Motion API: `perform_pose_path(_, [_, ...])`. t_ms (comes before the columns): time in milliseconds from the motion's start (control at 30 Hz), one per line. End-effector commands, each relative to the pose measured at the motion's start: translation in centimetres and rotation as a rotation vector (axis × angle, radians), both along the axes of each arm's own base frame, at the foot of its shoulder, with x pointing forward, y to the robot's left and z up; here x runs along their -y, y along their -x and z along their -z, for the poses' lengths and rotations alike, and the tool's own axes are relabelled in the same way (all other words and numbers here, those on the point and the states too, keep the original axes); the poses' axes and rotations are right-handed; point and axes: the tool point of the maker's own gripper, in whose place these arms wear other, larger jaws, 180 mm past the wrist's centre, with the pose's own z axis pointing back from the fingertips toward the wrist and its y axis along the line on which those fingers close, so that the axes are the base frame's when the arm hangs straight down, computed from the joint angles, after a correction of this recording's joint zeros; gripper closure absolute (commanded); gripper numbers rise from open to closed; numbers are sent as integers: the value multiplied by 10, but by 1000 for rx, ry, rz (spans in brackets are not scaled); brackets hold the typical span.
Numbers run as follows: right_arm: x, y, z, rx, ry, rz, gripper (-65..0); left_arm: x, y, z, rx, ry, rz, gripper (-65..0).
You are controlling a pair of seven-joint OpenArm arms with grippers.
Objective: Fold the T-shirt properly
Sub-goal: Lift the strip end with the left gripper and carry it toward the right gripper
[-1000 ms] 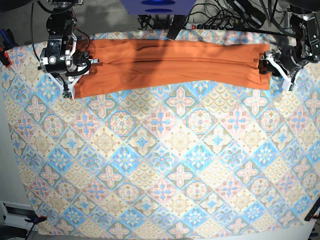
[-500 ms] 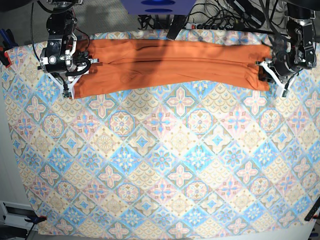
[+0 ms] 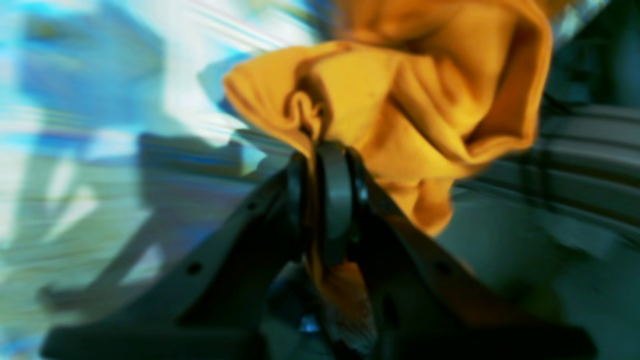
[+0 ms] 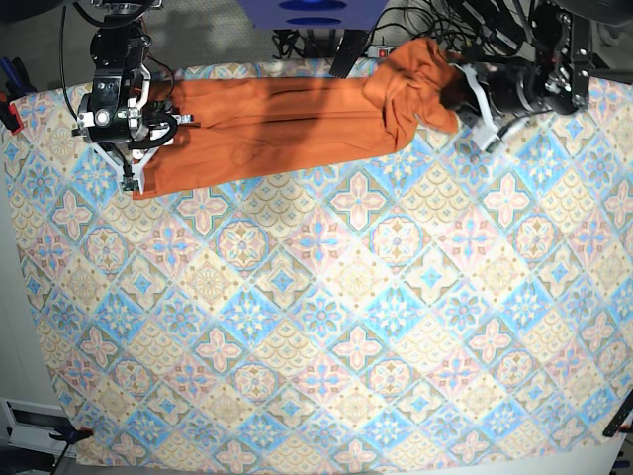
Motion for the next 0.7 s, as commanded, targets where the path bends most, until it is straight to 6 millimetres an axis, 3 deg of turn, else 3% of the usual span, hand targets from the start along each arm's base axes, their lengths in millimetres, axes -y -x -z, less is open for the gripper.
perform_pose_path(0, [-1, -9, -6, 35, -4, -4, -303, -7, -13, -14, 51, 1, -14, -34])
perform_pose_path(167, [-1, -9, -6, 35, -4, -4, -303, -32, -28, -25, 87, -52, -63, -34])
perform_pose_path(433, [-1, -8, -6, 34, -4, -4, -303, -57, -32, -33, 89, -108, -104, -34])
perform_pose_path(667, [-2, -8, -6, 34, -6, -3, -303, -49, -46, -72, 183, -191, -16, -35])
